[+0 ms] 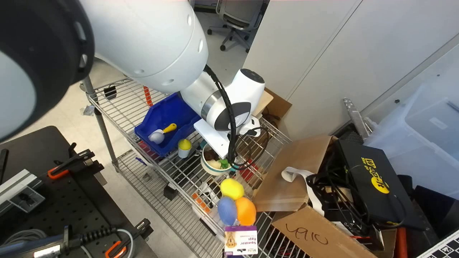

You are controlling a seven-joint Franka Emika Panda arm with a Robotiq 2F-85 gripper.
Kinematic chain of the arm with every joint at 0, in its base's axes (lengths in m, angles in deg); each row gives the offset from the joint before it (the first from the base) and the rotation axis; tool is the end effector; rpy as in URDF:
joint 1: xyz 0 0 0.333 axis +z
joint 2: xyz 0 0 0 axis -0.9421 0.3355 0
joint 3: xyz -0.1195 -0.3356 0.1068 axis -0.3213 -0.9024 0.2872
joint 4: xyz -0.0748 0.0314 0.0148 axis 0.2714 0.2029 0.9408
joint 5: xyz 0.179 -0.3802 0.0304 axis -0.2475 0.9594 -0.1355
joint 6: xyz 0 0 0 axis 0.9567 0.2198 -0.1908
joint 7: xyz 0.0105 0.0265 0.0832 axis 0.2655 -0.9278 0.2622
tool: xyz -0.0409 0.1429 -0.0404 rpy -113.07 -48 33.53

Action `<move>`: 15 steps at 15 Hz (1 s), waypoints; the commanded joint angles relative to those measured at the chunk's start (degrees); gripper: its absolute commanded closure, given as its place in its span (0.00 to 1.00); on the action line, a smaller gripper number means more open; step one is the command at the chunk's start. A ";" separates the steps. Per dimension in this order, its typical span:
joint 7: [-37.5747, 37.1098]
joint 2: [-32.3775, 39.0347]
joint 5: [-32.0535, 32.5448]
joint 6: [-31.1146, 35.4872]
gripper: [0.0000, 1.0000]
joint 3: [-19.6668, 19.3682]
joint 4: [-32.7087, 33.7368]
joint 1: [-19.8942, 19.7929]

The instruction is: Move the brown toy from the bowl to the blue trailer

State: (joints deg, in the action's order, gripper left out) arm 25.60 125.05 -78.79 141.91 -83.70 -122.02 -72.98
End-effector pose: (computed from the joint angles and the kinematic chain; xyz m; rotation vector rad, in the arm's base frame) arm 0.7443 -0.0893 0.0795 3.0276 -0.1379 -0.1366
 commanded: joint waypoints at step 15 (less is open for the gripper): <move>-9.25 -7.43 -0.40 -0.59 1.00 -1.21 -2.93 2.29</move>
State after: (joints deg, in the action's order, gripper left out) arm 17.44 120.85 -78.83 141.82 -84.04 -122.11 -71.75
